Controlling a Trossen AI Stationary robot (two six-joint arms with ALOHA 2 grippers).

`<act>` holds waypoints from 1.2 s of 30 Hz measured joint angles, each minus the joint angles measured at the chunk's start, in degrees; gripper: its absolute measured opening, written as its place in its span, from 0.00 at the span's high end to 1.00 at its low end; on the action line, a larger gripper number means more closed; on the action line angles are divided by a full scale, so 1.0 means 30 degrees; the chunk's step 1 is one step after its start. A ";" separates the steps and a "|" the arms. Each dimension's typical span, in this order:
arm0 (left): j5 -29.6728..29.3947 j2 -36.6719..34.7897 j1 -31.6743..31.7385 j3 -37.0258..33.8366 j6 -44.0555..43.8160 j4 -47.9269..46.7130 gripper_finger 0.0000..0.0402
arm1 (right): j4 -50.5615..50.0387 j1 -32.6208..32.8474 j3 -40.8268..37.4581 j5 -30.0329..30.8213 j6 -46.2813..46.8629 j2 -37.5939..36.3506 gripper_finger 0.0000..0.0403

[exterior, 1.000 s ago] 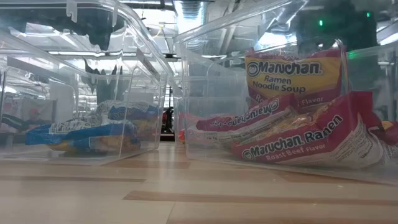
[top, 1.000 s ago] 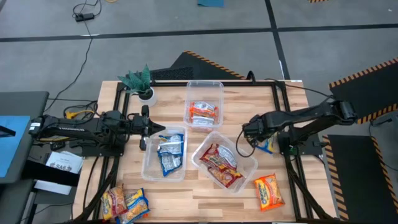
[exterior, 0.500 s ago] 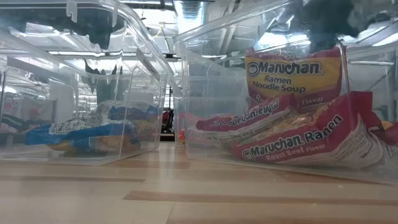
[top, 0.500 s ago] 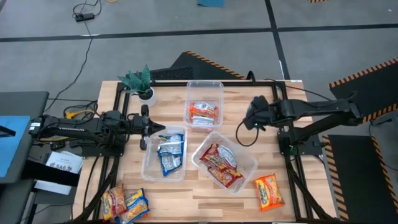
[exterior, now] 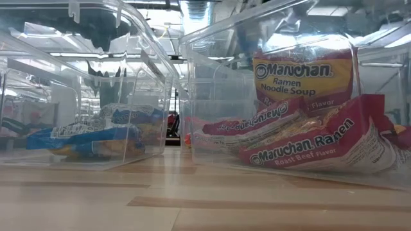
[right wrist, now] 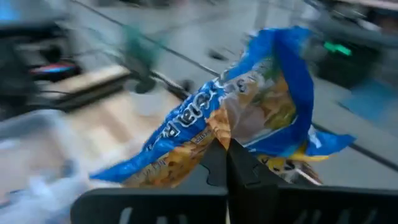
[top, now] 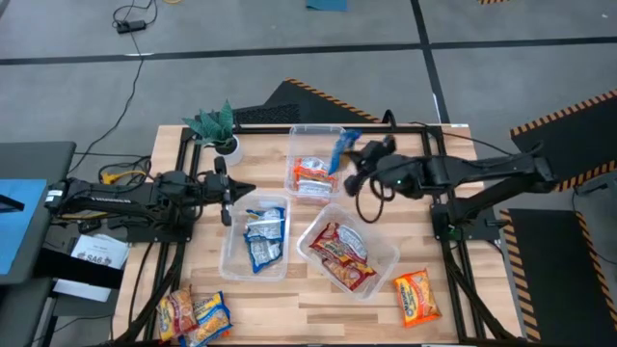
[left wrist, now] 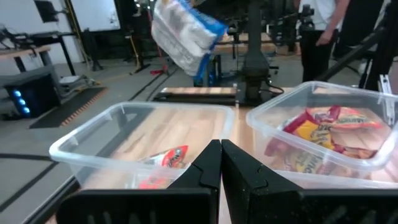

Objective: Sort Maruchan noodles
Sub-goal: Put the blue noodle pack into the bottom left transparent bin

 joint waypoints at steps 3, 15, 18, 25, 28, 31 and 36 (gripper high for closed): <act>-0.0133 -0.0007 -0.0004 0.0007 0.0125 0.0194 1.00 | 0.4293 0.0508 0.0045 -0.2209 -0.1777 0.1136 0.99; -0.0319 -0.0379 -0.0004 0.0015 0.0112 0.0565 1.00 | 1.6321 0.2085 0.0503 -0.8662 -0.3886 0.8243 0.99; -0.0324 -0.0373 -0.0004 0.0015 0.0016 0.0565 1.00 | 1.7969 0.2186 0.1447 -0.9512 -0.3888 0.9982 0.99; -0.0317 -0.0379 -0.0003 0.0015 -0.0006 0.0545 1.00 | 1.8155 0.2092 0.3613 -1.0204 -0.3884 1.3097 0.98; -0.0322 -0.0379 0.0004 0.0015 -0.0013 0.0515 1.00 | 1.8120 0.1933 0.3826 -1.0190 -0.3883 1.3590 0.96; -0.0317 -0.0372 0.0004 0.0015 -0.0035 0.0499 1.00 | 1.7706 0.1812 0.3843 -1.0163 -0.3735 1.3701 0.93; -0.0317 -0.0367 0.0004 0.0007 -0.0039 0.0445 1.00 | 1.6392 0.1817 0.3848 -1.0140 -0.2687 1.3629 0.86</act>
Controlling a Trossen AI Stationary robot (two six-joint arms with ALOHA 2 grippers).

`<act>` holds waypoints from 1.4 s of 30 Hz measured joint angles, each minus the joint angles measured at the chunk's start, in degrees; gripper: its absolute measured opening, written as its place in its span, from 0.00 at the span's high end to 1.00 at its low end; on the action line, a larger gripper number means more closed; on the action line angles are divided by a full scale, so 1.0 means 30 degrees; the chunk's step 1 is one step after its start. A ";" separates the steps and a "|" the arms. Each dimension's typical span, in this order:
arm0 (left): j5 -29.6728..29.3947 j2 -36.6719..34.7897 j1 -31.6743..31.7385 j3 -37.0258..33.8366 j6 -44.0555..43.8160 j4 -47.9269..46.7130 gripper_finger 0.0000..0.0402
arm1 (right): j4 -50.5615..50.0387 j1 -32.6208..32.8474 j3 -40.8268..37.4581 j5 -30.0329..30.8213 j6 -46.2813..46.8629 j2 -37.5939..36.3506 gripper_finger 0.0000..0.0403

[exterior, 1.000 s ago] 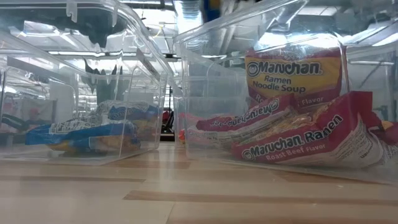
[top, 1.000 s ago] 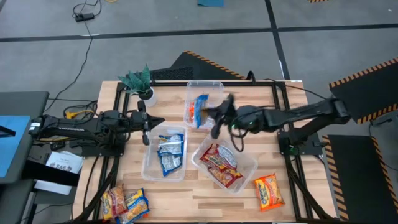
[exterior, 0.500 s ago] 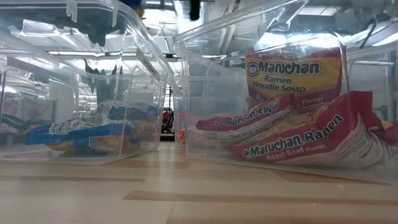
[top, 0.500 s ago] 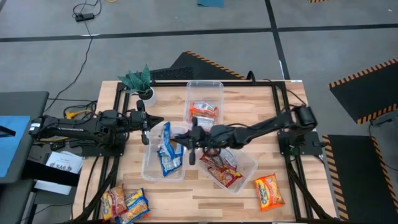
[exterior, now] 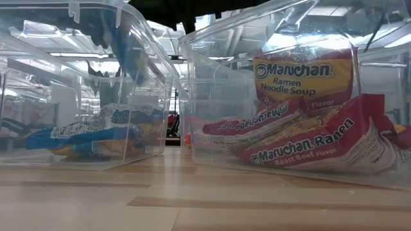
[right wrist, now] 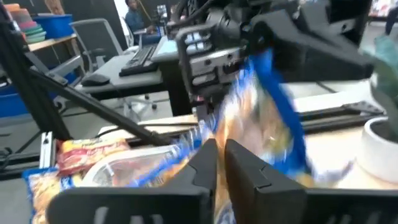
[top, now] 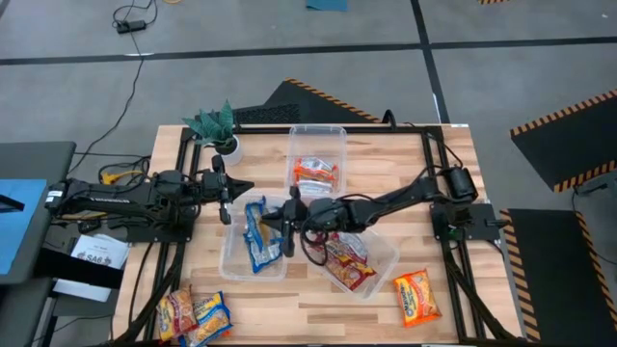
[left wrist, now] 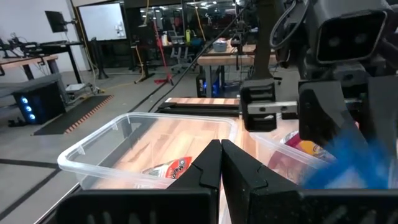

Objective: Sort Maruchan noodles
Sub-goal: Put the blue noodle pack into the bottom left transparent bin, then put the red noodle pack into the bottom right transparent bin

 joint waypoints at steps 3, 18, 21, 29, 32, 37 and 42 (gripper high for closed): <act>0.0000 0.0003 -0.0007 0.0000 -0.0003 0.0011 1.00 | -0.0435 0.0013 0.0000 -0.0233 0.0183 -0.0030 0.77; 0.0000 0.0003 -0.0006 -0.0015 -0.0003 -0.0351 1.00 | -0.7276 0.0548 -0.2174 0.3515 -0.3339 -0.4966 0.36; 0.0007 0.0003 -0.0005 -0.0015 -0.0244 -0.0555 1.00 | -0.7094 0.0860 -0.4337 0.5007 -0.3153 -0.7009 0.36; 0.0063 0.0003 0.0000 -0.0015 -0.0301 -0.0472 1.00 | -0.3382 0.1121 -1.1779 0.8628 -0.1645 -1.2672 0.35; 0.0080 0.0003 0.0000 -0.0015 -0.0506 -0.0491 1.00 | -0.0847 0.0762 -1.3929 0.8754 -0.1555 -1.4345 0.35; 0.0073 0.0003 0.0000 -0.0015 -0.0314 -0.0493 1.00 | 0.0417 -0.0100 -1.5212 0.8547 -0.1538 -1.6262 0.35; 0.0073 0.0010 0.0000 -0.0015 -0.0287 -0.0513 1.00 | 0.0410 -0.0691 -1.5218 0.8511 -0.2657 -1.6981 0.35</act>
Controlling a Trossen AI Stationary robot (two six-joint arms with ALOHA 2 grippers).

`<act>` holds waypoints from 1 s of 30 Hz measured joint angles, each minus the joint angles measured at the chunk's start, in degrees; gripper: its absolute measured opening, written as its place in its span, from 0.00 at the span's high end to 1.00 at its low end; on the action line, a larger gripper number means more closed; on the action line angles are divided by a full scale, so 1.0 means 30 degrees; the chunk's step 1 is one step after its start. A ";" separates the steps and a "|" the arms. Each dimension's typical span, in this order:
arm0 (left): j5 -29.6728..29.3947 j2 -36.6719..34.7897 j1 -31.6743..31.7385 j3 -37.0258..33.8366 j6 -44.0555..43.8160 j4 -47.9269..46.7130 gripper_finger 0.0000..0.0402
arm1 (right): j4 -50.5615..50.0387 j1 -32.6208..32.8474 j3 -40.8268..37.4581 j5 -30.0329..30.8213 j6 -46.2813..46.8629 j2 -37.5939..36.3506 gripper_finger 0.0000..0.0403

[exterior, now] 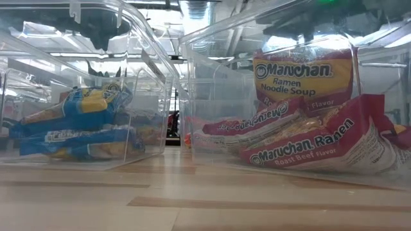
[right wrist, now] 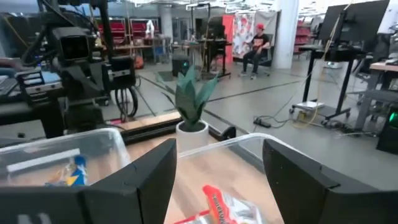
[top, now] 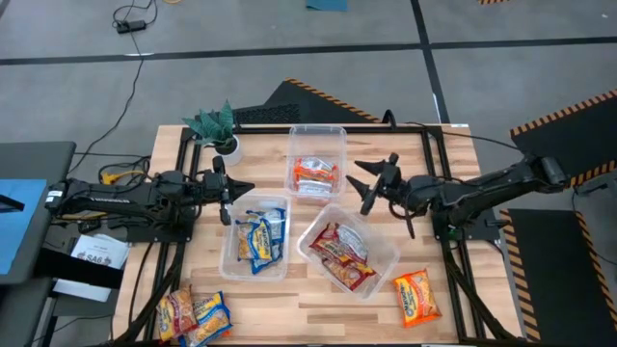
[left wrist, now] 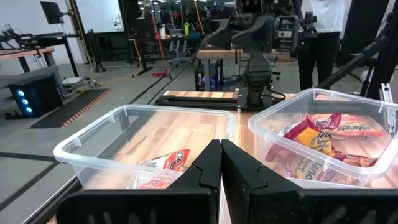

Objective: Sort Maruchan noodles
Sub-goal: Put the red noodle pack into the bottom right transparent bin

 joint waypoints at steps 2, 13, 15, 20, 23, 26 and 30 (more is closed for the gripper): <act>0.0000 -0.0007 0.0000 0.0000 0.0012 0.0003 1.00 | -0.0315 -0.0167 -0.0002 -0.0006 -0.0025 -0.0074 0.35; 0.0000 -0.0007 0.0000 0.0000 0.0051 -0.0172 1.00 | -0.0701 -0.0265 -0.0002 -0.0036 -0.0040 -0.0074 0.35; 0.0000 0.0000 0.0000 0.0000 0.0044 -0.0240 1.00 | -0.0696 -0.0265 -0.0002 -0.0036 -0.0040 -0.0074 0.35; -0.0029 -0.0007 0.0000 0.0000 0.0044 -0.0231 1.00 | -0.0708 -0.0265 -0.0002 -0.0036 -0.0032 -0.0074 0.35; -0.0036 0.0000 0.0000 0.0000 0.0044 -0.0233 1.00 | -0.0708 -0.0265 -0.0002 -0.0036 -0.0029 -0.0074 0.35; -0.0036 -0.0006 0.0000 0.0000 -0.0010 -0.0233 1.00 | -0.0708 -0.0265 -0.0002 -0.0036 -0.0025 -0.0074 0.35; -0.0044 0.0000 0.0000 0.0000 -0.0204 -0.0233 1.00 | -0.0720 -0.0265 -0.0002 -0.0034 0.0313 -0.0074 0.35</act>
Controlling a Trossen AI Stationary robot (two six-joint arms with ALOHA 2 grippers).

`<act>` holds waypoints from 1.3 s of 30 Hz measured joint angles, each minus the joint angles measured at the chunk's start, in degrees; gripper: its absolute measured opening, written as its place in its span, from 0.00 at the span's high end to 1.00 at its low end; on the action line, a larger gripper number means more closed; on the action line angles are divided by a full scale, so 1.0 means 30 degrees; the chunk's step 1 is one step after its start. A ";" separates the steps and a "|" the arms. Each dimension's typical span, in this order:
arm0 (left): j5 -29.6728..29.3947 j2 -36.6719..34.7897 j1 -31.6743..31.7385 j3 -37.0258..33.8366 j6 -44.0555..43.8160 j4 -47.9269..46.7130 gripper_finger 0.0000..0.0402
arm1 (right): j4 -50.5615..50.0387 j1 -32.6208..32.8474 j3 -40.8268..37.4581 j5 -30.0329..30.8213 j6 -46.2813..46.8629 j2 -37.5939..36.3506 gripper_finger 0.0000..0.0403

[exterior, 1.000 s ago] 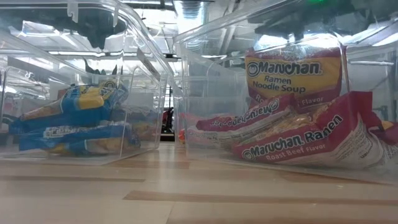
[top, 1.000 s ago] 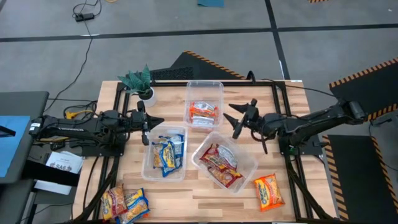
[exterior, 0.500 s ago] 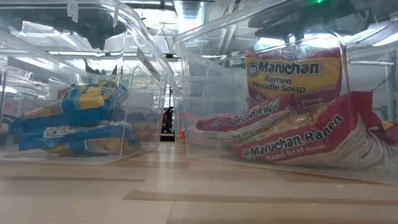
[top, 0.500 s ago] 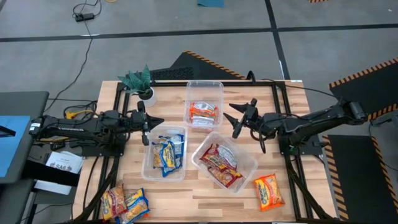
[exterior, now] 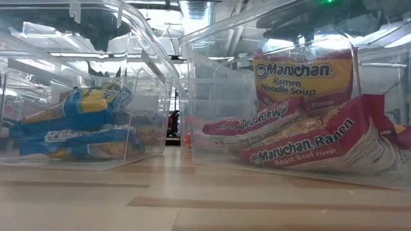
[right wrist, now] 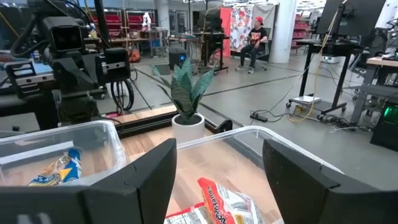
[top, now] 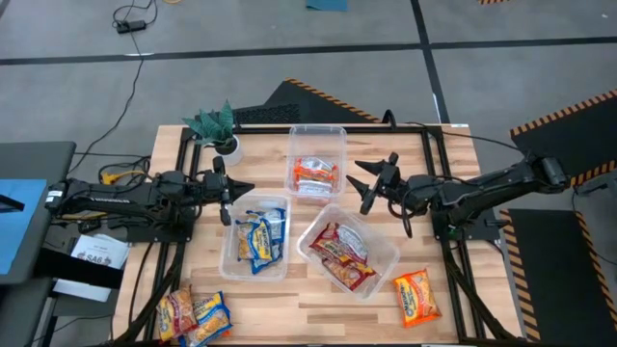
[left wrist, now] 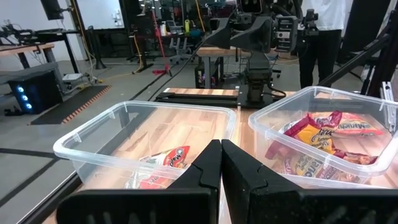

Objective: Sort Maruchan noodles
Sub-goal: Put the red noodle pack into the bottom right transparent bin

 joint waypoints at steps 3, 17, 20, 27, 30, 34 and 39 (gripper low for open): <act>-0.0007 -0.0007 0.0000 0.0000 -0.0049 0.0000 1.00 | -0.0004 0.0000 0.0000 0.0005 0.0014 0.0007 0.35; -0.0028 0.0000 0.0000 0.0000 -0.0109 -0.0117 1.00 | -0.0061 0.0000 0.0000 0.0005 -0.0054 0.0007 0.35; -0.0026 -0.0002 0.0000 -0.0007 -0.0102 -0.0109 1.00 | -0.0061 0.0000 0.0000 0.0005 -0.0135 0.0007 0.35; -0.0023 -0.0007 0.0000 -0.0007 -0.0095 -0.0109 1.00 | -0.0086 0.0000 0.0000 0.0005 -0.0207 0.0007 0.35; -0.0026 -0.0002 0.0000 -0.0007 -0.0087 -0.0109 1.00 | -0.0236 0.0000 0.0000 0.0005 -0.0199 0.0008 0.35; -0.0028 0.0000 -0.0006 -0.0007 0.0650 -0.0102 1.00 | -0.0278 0.0000 0.0000 0.0005 -0.0199 0.0015 0.35; 0.0103 0.0000 -0.0007 -0.0007 0.1220 -0.0111 1.00 | -0.0557 0.0000 0.0000 0.0005 -0.0199 0.0015 0.35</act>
